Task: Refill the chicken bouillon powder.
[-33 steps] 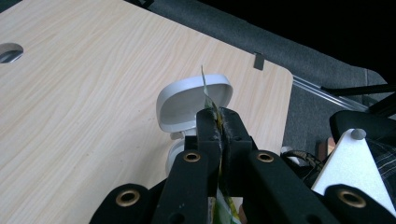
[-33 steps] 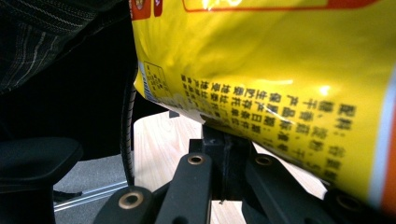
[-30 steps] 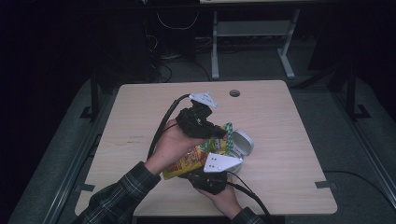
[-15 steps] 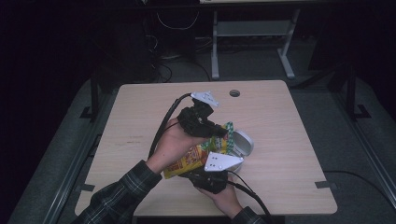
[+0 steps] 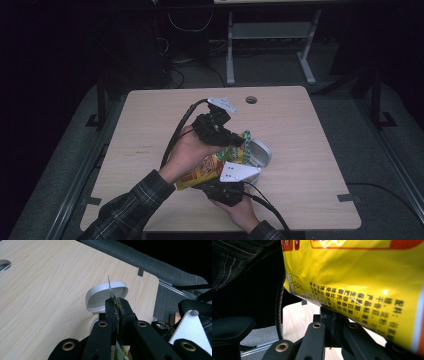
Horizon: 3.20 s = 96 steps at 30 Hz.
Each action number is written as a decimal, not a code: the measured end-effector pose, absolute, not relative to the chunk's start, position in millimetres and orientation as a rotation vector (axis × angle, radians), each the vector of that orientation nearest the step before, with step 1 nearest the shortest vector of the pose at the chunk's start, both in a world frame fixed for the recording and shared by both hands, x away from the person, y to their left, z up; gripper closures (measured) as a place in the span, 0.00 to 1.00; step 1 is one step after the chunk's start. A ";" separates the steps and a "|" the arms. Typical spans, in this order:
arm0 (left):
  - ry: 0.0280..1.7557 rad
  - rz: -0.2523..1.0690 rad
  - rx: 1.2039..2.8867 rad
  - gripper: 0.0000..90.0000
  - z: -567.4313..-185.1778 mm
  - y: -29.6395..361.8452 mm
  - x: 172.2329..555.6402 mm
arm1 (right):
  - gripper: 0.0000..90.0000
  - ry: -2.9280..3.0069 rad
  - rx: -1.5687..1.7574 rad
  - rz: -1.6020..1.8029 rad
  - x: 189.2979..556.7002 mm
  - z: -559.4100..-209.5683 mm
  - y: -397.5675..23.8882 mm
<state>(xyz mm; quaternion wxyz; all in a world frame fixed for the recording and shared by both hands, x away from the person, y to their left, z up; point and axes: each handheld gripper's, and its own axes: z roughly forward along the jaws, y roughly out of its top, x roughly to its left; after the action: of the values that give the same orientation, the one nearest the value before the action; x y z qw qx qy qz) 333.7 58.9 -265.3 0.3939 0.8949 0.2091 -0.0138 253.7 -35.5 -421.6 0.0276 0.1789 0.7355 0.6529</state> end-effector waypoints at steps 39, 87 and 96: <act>0.546 -0.043 2.318 0.98 -267.5 52.0 336.6 | 1.00 2.269 0.567 2.067 254.6 -423.2 -36.2; 0.549 -0.047 2.349 0.98 -267.9 46.3 337.4 | 1.00 2.256 0.567 2.086 253.8 -422.9 -36.6; 0.558 -0.048 2.345 0.98 -268.2 44.3 337.6 | 1.00 2.253 0.572 2.091 254.4 -423.0 -37.2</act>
<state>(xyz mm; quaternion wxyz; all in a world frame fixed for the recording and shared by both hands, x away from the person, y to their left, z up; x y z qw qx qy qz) 337.6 44.3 -268.2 0.3573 0.9084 0.2162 -0.0186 254.4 -37.2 -423.0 0.0074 0.1829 0.7206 0.6688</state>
